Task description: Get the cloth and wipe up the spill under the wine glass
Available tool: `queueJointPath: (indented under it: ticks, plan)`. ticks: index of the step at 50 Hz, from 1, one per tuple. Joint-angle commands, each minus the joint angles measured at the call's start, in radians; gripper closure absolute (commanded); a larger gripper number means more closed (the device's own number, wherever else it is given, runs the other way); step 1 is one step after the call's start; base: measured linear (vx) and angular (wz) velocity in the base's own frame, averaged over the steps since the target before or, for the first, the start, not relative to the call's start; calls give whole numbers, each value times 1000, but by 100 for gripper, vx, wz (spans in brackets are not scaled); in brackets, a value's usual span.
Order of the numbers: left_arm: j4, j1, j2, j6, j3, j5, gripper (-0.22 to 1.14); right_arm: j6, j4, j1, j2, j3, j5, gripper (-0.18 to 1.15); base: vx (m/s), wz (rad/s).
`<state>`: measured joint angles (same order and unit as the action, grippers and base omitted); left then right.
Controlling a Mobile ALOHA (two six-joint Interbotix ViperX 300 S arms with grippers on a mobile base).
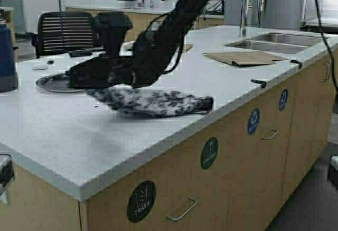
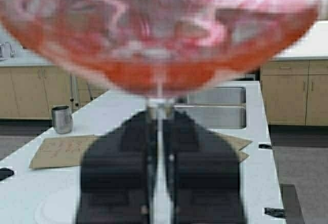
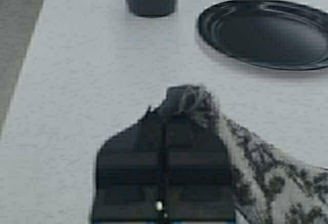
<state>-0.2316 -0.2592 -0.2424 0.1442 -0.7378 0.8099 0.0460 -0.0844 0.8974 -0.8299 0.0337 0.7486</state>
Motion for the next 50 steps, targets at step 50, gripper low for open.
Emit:
queueJointPath:
  ticks: [50]
  plan:
    - [-2,-3,394,-8,9,267,80,5,-61,-262,71,216,26,92,0,0]
